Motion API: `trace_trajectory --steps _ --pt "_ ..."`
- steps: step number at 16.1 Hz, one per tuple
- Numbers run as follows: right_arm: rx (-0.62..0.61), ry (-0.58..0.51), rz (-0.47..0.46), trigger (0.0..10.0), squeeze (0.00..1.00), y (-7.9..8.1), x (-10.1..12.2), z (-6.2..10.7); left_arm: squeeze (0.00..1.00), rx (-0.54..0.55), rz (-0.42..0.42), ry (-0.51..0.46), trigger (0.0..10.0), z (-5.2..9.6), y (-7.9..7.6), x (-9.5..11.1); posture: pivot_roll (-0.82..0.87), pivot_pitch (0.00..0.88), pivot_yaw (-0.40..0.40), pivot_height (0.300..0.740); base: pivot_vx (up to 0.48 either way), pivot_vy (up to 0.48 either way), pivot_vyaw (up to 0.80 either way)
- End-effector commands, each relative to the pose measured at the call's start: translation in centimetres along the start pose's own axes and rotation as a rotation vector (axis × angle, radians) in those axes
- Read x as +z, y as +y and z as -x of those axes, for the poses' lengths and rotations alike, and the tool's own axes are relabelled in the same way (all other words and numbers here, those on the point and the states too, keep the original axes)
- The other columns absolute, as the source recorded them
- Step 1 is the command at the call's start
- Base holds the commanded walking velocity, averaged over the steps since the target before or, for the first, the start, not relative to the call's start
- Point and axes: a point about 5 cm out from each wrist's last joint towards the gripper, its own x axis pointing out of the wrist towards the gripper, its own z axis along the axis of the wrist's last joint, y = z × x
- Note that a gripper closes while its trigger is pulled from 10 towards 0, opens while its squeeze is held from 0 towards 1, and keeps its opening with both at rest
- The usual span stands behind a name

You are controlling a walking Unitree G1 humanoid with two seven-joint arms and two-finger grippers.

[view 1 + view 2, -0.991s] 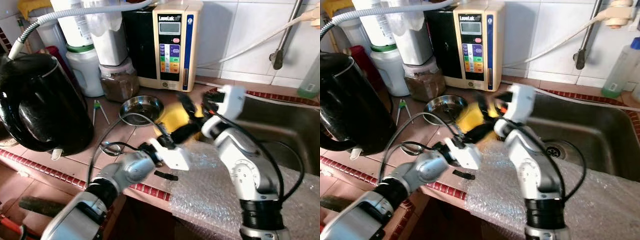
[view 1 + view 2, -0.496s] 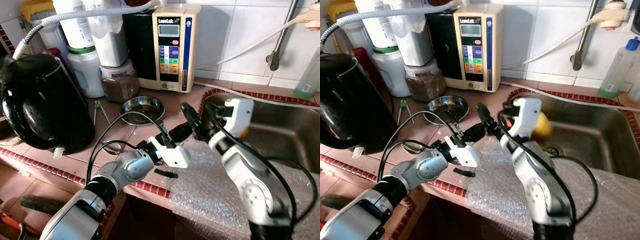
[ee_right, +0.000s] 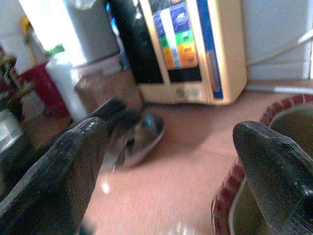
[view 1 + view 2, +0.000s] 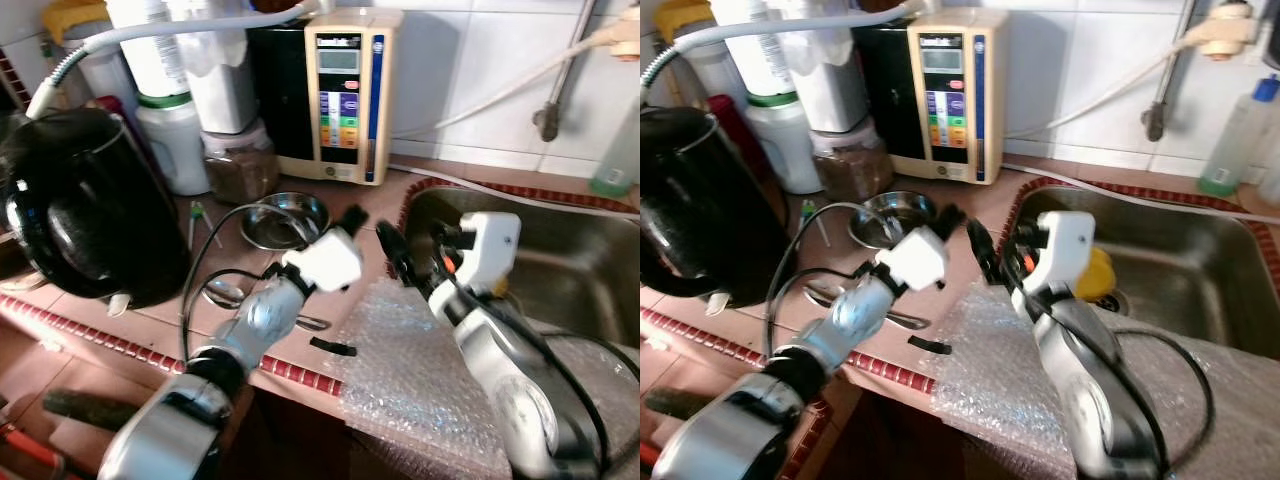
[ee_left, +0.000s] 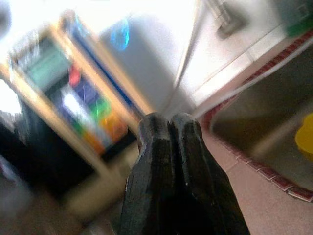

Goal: Kitchen organization

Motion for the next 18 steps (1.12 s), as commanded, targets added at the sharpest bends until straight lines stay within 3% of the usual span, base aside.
trace_trajectory --steps 1,2,3,4,7,11,18 --pt "-0.007 0.022 0.009 10.0 0.68 0.1 -0.3 0.7 0.0 0.01 0.116 0.105 9.4 0.0 0.6 -1.1 -0.06 0.0 0.095 0.74 0.0 0.0 0.0" --pt "-0.011 0.037 0.007 10.0 1.0 0.0 -0.6 1.2 0.56 0.01 0.16 0.136 10.0 -0.1 0.6 -1.4 -0.06 0.0 0.095 0.74 0.0 0.0 0.0" --pt "-0.02 0.068 0.018 10.0 1.0 -0.1 -1.3 2.1 1.0 0.022 0.226 0.178 10.0 -0.2 0.8 -1.8 -0.07 0.0 0.099 0.74 0.0 0.0 0.0" --pt "-0.007 0.105 0.016 10.0 1.0 0.3 -2.1 3.3 1.0 0.037 0.288 0.228 10.0 -0.2 1.1 -2.2 -0.07 0.0 0.104 0.74 0.0 0.0 0.0" --pt "0.021 0.18 0.02 10.0 1.0 0.7 -3.3 5.2 1.0 0.058 0.333 0.279 10.0 -0.6 2.0 -2.4 -0.07 0.0 0.117 0.74 0.0 0.0 0.0" --pt "0.041 0.21 -0.004 10.0 1.0 1.5 -4.0 6.1 1.0 0.1 0.386 0.356 10.0 -0.8 3.0 -2.7 -0.08 0.0 0.127 0.74 0.0 0.0 0.0" --pt "0.077 0.206 0.002 10.0 1.0 2.5 -4.0 5.6 1.0 0.043 0.404 0.52 10.0 -1.0 2.6 -3.4 -0.07 0.0 0.135 0.74 0.0 0.0 0.0"
